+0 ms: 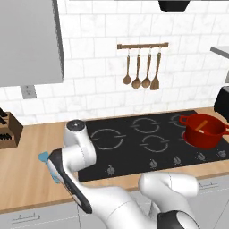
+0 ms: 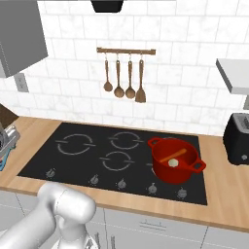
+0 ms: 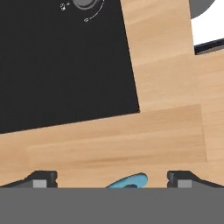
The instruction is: Put the carrot and garlic in the pot. Retrieve the spatula and lightly stir the vegetables in the pot.
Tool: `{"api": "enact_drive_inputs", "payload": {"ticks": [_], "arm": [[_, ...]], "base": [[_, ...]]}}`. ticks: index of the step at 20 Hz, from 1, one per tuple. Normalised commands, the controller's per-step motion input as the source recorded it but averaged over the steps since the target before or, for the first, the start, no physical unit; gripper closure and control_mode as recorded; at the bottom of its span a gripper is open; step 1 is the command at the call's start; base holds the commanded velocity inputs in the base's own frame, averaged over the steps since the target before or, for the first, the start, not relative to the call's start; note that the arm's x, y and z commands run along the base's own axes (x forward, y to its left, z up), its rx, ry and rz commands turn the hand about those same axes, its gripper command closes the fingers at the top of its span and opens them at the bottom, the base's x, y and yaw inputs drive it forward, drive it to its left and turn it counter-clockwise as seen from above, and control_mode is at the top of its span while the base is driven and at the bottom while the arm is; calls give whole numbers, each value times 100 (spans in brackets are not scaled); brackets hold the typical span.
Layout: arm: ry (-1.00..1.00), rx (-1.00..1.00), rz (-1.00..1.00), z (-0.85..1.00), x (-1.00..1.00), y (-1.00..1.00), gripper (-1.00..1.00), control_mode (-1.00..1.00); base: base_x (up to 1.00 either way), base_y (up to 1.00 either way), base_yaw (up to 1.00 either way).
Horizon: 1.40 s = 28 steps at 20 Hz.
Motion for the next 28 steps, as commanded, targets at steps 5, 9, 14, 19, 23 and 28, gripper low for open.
{"api": "enact_drive_inputs", "payload": {"ticks": [5,9,14,19,23,28], "arm": [[2,10,-50,-10,-26,100,-100,-100],[0,1,-41,41,-46,100,-100,-100],[-1,-23,9,93,0,57,-100,-100],[0,-46,50,84,4,15,-100,-100],[0,-51,63,38,8,-2,-100,-100],[0,-33,86,0,3,-8,-100,-100]], "base": [[0,0,0],[0,0,0],[0,0,0],[0,0,0],[0,0,0],[0,0,0]]}}
